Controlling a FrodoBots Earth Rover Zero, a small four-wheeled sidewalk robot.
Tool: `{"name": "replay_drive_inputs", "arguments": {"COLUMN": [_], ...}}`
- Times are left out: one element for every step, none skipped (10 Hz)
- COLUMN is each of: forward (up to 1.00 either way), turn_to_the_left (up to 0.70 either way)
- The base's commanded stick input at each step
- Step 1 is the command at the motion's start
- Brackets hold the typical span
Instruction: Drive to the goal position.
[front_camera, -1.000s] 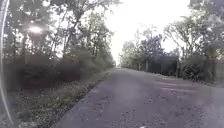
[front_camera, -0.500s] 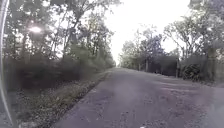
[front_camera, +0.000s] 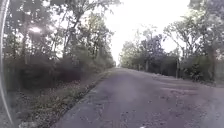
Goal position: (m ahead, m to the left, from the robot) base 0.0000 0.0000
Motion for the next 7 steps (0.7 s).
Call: {"name": "replay_drive_inputs", "arguments": {"forward": [0.05,0.05,0.05,0.05,0.05,0.05,0.05], "turn_to_the_left": [0.0,0.0,0.0,0.0,0.0,0.0,0.0]}}
